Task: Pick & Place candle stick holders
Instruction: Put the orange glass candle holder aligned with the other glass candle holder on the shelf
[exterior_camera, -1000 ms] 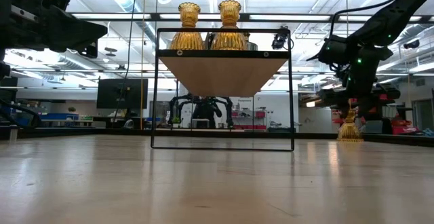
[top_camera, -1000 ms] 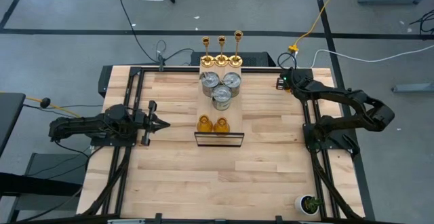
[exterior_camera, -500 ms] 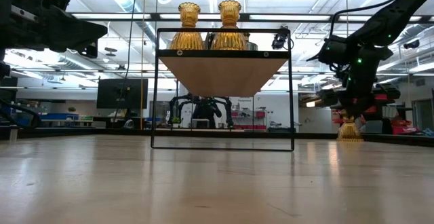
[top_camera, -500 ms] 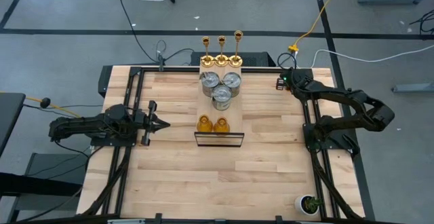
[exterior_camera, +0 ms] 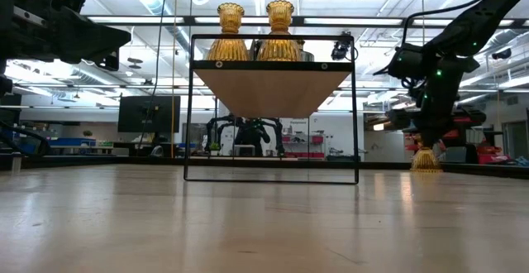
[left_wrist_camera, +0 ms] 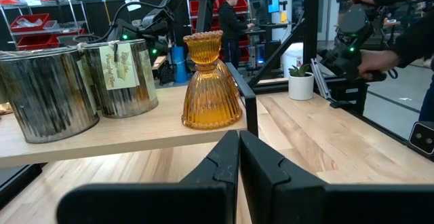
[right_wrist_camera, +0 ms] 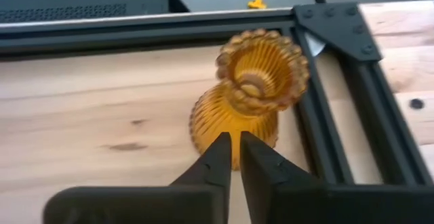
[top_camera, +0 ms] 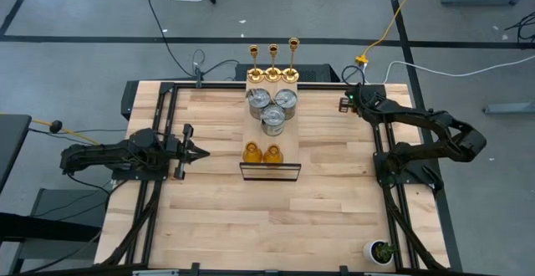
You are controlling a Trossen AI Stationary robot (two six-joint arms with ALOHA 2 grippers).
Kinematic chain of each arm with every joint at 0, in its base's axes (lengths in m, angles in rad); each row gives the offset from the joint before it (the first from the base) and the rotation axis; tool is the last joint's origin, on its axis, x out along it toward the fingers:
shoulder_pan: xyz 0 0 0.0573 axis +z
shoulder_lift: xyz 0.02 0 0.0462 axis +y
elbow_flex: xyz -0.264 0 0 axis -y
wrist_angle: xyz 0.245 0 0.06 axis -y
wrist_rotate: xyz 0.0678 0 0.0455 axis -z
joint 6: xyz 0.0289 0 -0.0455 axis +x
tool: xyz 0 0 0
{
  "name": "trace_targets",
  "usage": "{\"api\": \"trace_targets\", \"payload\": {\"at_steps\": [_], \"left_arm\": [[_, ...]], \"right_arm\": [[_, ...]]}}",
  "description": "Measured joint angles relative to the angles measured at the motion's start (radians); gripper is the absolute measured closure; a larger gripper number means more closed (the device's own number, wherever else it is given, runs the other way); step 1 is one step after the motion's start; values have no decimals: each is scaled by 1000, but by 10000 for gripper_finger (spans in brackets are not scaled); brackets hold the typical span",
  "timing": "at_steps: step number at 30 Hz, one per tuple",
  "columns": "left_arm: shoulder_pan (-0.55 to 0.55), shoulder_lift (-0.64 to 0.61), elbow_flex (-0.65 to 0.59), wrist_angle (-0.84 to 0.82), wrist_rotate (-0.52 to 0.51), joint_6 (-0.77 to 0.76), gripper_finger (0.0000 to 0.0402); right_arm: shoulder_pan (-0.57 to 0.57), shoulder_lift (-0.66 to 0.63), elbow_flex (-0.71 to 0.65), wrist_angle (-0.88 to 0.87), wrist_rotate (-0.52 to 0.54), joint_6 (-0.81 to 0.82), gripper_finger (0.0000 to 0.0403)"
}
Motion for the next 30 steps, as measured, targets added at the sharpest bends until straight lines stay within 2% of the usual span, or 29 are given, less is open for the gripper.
{"api": "trace_targets", "payload": {"at_steps": [8, 13, 23, 30], "left_arm": [[0, 0, 0, 0, 0, 0, 383], [0, 0, 0, 0, 0, 0, 383], [0, 0, 0, 0, 0, 0, 383], [0, 0, 0, 0, 0, 0, 383]], "right_arm": [[0, 0, 26, -48, -51, 1, 302], [0, -1, 67, -115, -15, 21, 242], [0, -2, 73, -128, -3, 26, 124], [-6, -2, 73, -117, 5, 39, 63]]}}
